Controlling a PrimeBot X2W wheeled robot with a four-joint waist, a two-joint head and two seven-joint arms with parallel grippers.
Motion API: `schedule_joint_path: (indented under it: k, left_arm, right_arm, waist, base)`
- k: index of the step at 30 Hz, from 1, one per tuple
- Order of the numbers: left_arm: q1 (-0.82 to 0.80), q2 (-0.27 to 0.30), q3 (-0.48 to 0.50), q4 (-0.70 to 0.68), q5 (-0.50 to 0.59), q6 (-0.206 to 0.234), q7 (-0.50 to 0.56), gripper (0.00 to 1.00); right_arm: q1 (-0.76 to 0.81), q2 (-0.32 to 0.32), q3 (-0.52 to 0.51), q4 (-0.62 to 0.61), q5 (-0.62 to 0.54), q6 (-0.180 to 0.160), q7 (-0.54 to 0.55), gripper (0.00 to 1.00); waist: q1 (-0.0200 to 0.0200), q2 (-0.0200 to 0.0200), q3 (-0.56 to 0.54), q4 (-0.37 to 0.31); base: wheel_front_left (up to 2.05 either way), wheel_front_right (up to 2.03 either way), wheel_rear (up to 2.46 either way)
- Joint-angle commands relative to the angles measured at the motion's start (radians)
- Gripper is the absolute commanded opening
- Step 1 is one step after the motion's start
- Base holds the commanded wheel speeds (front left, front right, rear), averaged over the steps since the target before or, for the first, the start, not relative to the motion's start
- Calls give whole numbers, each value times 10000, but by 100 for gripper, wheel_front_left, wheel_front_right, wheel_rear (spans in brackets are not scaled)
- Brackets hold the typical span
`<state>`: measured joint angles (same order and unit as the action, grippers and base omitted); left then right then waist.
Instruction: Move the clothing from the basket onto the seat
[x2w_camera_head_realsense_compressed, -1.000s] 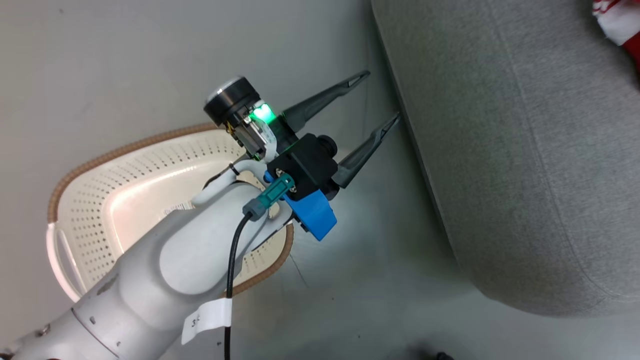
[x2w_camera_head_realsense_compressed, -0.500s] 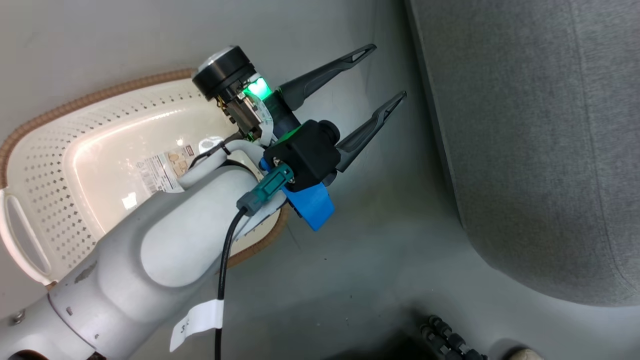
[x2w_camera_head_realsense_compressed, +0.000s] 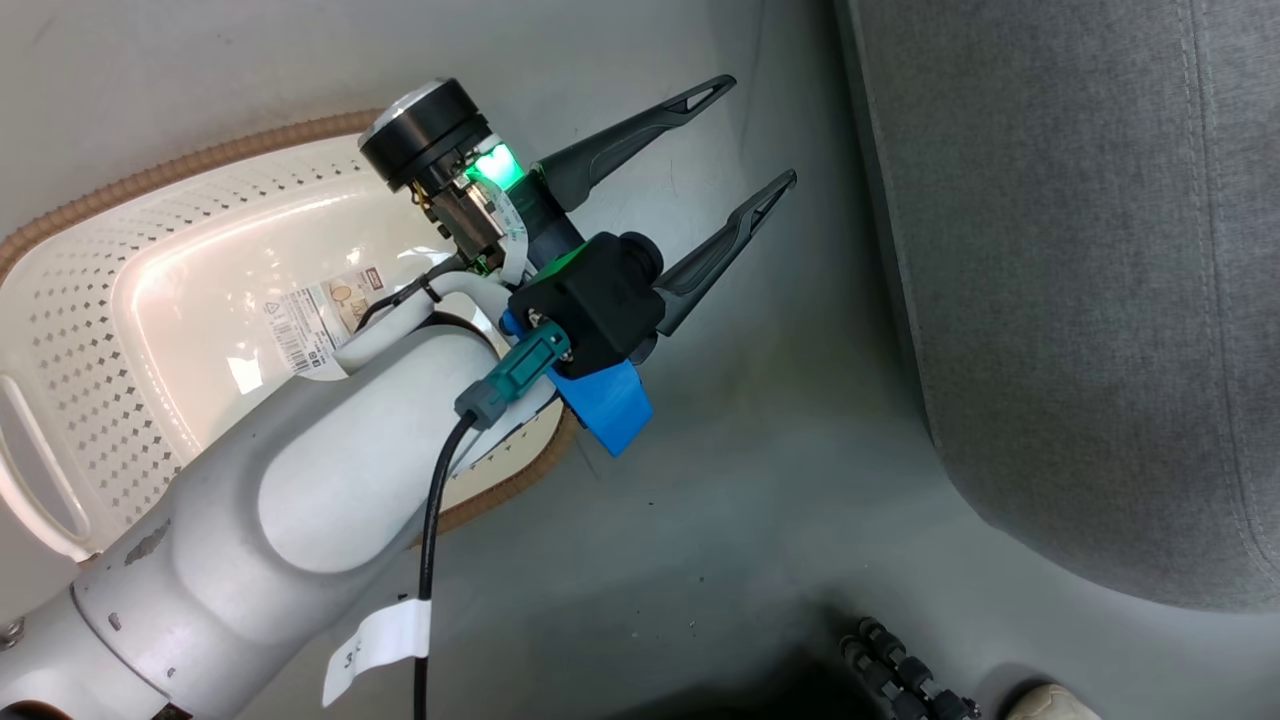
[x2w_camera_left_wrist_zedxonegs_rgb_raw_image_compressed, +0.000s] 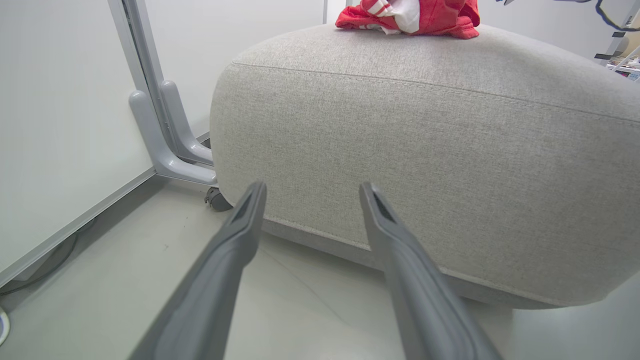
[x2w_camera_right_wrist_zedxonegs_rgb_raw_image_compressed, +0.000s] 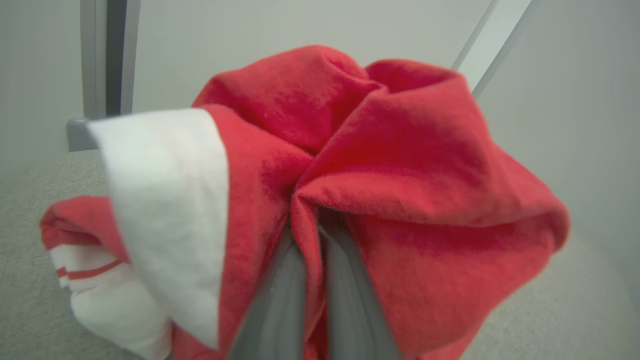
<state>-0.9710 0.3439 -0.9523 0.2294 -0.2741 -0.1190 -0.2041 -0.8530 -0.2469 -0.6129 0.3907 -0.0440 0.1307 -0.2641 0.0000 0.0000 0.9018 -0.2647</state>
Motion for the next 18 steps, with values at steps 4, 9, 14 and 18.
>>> schedule_joint_path:
  k: [4,9,14,18]
  left_arm:
    - [-23,-2,-48,83,-57,103,-101,100]
    - [264,-205,-84,320,-196,166,-316,100]
    - [717,-474,23,670,-445,293,-530,100]
    - [1192,-626,341,995,-718,496,-603,100]
  right_arm:
    - [405,159,110,-281,46,-1,-4,100]
    - [1509,449,352,-998,121,1,-4,100]
    - [2926,813,481,-2035,182,-1,-4,100]
    - [3715,1057,791,-2892,273,1,-6,100]
  waist:
    - [0,0,-289,-53]
    - [0,0,-1066,-121]
    - [0,0,-2151,-170]
    - [0,0,-3119,-90]
  base:
    - [0,0,0]
    - [0,0,0]
    - [0,0,0]
    - [0,0,0]
